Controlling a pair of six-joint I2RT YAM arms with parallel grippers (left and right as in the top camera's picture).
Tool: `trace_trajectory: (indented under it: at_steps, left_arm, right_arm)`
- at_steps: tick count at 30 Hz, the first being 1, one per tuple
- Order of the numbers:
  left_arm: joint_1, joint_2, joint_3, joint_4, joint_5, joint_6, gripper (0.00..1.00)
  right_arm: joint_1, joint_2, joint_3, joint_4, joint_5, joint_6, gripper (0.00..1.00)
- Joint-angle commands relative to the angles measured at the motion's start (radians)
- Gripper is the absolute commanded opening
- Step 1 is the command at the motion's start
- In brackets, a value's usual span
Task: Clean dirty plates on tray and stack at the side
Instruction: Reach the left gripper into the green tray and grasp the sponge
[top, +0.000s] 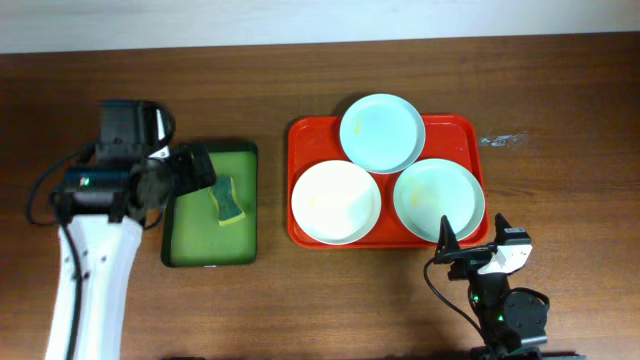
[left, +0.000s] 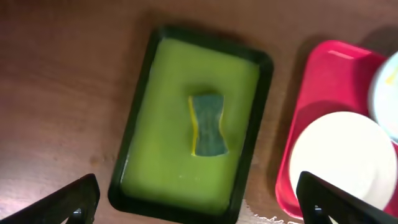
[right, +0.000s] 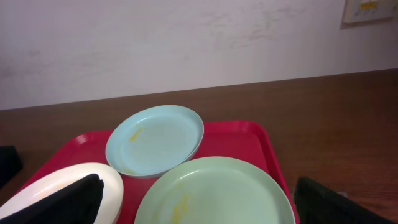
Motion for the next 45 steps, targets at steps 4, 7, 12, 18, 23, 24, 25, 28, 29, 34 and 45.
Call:
trace_trajectory:
  at_steps: [4, 7, 12, 18, 23, 24, 25, 28, 29, 34, 45]
  left_arm:
    - [0.001, 0.28, 0.011, 0.09, 0.024, -0.043, 0.99]
    - [0.001, 0.404, 0.011, 0.105, 0.031, -0.043, 0.84]
    - [0.002, 0.533, 0.011, 0.166, 0.082, -0.029, 0.76]
    - [0.001, 0.663, 0.006, 0.206, 0.101, -0.028, 0.82]
    - [0.001, 0.688, 0.005, 0.228, 0.106, -0.01, 0.72]
    - [0.001, 0.688, 0.005, 0.232, 0.121, 0.009, 0.6]
    - [0.001, 0.688, 0.005, 0.233, 0.136, 0.019, 0.45]
    - [0.002, 0.688, 0.005, 0.232, 0.134, 0.018, 0.0]
    - [0.002, 0.688, 0.005, 0.232, 0.135, 0.018, 0.0]
    - [0.002, 0.688, 0.005, 0.104, 0.143, 0.01, 0.99]
    - [0.002, 0.688, 0.005, 0.031, 0.142, 0.01, 0.99]
  right_arm:
    - [-0.004, -0.007, -0.007, -0.004, 0.013, -0.007, 0.98]
    - [-0.004, -0.007, -0.007, -0.004, 0.013, -0.007, 0.98]
    - [-0.004, -0.007, -0.007, -0.004, 0.013, -0.007, 0.98]
    - [-0.004, -0.007, -0.007, -0.004, 0.013, -0.007, 0.98]
    - [-0.004, -0.007, -0.007, -0.004, 0.013, -0.007, 0.98]
    - [-0.004, -0.007, -0.007, -0.004, 0.013, -0.007, 0.99]
    - [-0.004, -0.007, -0.007, -0.004, 0.013, -0.007, 0.98]
    - [-0.004, -0.007, -0.007, -0.004, 0.013, -0.007, 0.98]
    - [-0.004, -0.007, -0.007, -0.004, 0.013, -0.007, 0.98]
    - [-0.004, -0.007, -0.007, -0.004, 0.013, -0.007, 0.99]
    - [-0.004, -0.007, -0.007, -0.004, 0.013, -0.007, 0.98]
